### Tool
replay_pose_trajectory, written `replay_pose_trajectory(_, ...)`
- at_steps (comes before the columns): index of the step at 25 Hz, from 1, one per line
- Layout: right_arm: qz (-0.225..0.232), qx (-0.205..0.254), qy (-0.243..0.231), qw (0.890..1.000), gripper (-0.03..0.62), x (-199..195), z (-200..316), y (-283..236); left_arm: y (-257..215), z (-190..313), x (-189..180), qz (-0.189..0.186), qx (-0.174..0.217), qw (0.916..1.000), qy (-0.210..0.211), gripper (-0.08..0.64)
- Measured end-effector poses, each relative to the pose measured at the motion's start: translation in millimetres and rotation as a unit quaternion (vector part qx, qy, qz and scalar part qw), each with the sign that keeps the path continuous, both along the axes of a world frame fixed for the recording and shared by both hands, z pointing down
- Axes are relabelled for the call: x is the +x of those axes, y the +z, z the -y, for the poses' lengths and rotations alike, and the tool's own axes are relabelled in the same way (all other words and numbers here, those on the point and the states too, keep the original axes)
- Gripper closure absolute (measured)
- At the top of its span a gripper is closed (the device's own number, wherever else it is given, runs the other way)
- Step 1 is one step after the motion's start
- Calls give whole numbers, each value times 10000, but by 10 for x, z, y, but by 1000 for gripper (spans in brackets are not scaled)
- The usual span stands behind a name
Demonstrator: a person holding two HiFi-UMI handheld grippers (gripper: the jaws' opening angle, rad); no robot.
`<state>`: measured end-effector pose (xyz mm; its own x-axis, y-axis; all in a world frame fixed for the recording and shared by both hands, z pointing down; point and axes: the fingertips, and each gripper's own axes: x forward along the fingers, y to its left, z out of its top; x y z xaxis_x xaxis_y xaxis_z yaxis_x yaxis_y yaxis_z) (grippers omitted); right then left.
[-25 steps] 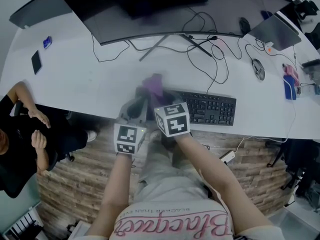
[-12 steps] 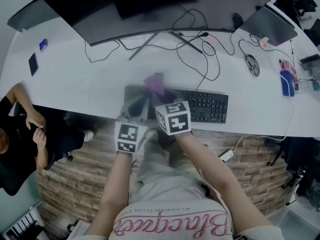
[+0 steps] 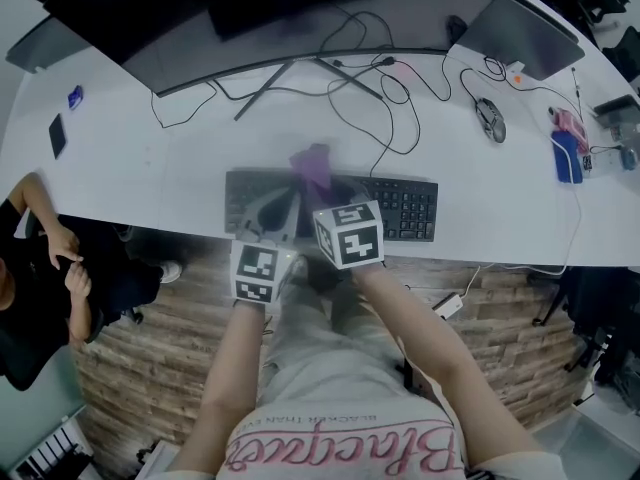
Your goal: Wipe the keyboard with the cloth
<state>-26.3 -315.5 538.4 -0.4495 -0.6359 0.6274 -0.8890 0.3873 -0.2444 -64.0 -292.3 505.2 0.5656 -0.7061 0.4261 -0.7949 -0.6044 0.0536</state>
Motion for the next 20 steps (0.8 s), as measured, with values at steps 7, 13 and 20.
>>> replay_pose_trajectory(7,-37,19,76,10000,503,322,-44,9,27,-63,276,16,-32,10000,56,552)
replay_pose_trajectory(13,-81,10,96,9999,503,589,-75,6,11,-94,515,43,-29,9999,122,552)
replay_pose_trajectory(20,-161,18,109,9998,503,913,-123,6,-22,-110,853,123,4,9994,330,552)
